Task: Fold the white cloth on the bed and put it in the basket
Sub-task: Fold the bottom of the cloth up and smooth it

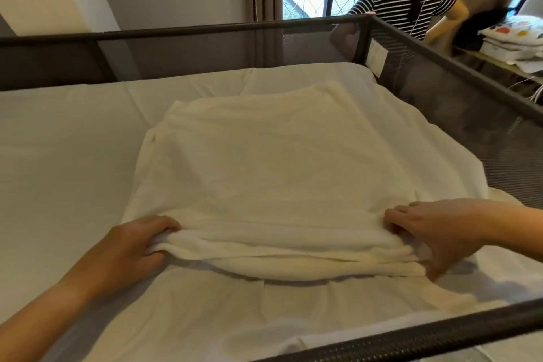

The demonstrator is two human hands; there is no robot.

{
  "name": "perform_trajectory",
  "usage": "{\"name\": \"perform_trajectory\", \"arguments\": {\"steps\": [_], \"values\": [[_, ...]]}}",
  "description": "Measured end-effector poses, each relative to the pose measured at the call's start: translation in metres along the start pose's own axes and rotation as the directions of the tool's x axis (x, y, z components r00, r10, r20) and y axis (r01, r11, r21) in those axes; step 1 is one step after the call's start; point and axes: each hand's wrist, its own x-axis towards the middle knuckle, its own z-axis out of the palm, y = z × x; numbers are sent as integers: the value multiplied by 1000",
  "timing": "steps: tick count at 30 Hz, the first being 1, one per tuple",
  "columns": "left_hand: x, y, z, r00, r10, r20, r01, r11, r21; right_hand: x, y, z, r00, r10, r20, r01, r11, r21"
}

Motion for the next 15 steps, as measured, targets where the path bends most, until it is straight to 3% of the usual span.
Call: {"name": "perform_trajectory", "arguments": {"steps": [7, 15], "values": [[2, 0, -2, 999, -46, 1, 46, 996, -73, 5, -4, 4, 1000, -5, 1, 5, 996, -88], [4, 0, -4, 999, -51, 8, 51, 997, -65, 14, 2, 8, 989, -27, -149, 18, 998, -62]]}}
